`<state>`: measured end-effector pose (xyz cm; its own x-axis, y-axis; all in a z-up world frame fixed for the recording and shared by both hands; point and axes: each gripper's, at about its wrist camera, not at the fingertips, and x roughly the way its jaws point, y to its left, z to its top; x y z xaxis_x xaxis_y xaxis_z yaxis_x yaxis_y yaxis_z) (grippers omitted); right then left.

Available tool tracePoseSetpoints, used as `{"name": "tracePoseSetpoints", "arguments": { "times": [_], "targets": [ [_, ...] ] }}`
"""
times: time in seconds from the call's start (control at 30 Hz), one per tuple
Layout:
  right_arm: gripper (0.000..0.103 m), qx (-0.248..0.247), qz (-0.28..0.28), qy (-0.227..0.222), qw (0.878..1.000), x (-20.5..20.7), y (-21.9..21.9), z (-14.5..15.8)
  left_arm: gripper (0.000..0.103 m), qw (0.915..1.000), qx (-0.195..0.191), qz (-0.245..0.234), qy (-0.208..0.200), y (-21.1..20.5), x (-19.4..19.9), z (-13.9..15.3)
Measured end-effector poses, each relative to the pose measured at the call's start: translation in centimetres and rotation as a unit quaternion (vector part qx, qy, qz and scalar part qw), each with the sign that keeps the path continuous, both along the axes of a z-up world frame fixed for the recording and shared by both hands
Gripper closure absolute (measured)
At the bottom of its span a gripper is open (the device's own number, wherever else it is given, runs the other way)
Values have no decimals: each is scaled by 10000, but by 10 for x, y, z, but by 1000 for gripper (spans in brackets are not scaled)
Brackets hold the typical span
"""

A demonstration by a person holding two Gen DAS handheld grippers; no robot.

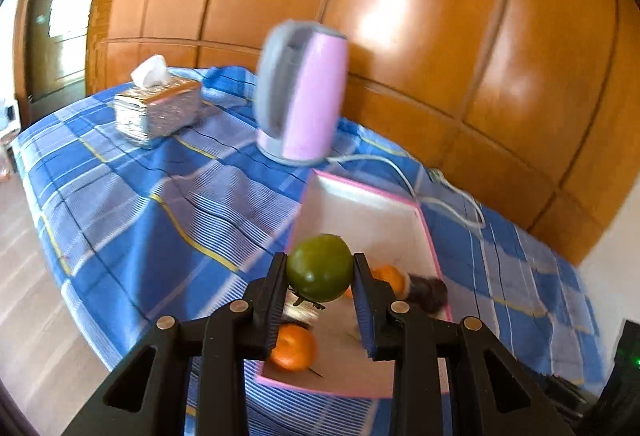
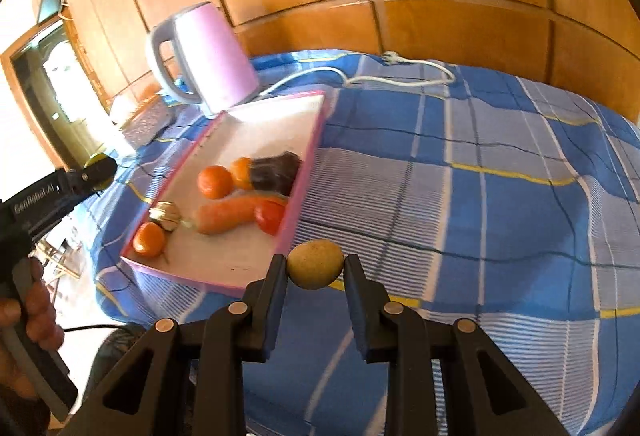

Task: Organize fruits
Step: 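Carry the lime and potato over the pink tray with both tools, then lower the lime and potato into the tray and open both tools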

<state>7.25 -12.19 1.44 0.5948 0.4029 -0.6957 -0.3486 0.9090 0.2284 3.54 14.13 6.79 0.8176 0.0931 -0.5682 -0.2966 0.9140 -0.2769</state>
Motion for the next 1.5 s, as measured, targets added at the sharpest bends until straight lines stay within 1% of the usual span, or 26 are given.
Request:
{"name": "tracePoseSetpoints", "arguments": {
  "times": [0.07,0.13,0.3,0.43,0.57,0.63,0.77,1.07,1.27,1.4,1.47,1.5],
  "targets": [
    [74,-7,123,-54,9999,1,8,4,72,10000,-54,4,-19,7,-2,1],
    [74,9,254,-82,9996,1,16,7,72,10000,-29,-29,-1,8,-3,-2],
    [74,32,602,-68,9982,1,36,12,72,9987,-7,-455,207,-6,0,-18],
    [74,35,695,-64,9976,4,43,15,71,9966,7,-739,366,-21,8,-28],
    [74,97,701,-82,9975,14,47,21,71,9961,-33,-759,452,-26,17,-32],
    [74,92,718,-114,9973,20,50,25,71,9965,-3,-702,450,-26,21,-33],
    [74,105,754,-140,9970,29,60,28,71,9967,-67,-622,514,-20,30,-36],
    [73,133,726,37,9973,52,80,18,71,9953,13,-741,616,-22,52,-46],
    [72,17,681,187,9975,72,93,3,71,9930,-191,-850,799,-21,68,-56],
    [72,-94,660,294,9973,77,95,-8,71,9922,-348,-792,893,-17,75,-61],
    [72,-108,648,329,9973,76,93,-13,68,9920,-378,-755,938,-16,76,-63],
    [72,-115,632,356,9973,76,91,-15,61,9917,-393,-743,974,-17,78,-64]
  ]
}}
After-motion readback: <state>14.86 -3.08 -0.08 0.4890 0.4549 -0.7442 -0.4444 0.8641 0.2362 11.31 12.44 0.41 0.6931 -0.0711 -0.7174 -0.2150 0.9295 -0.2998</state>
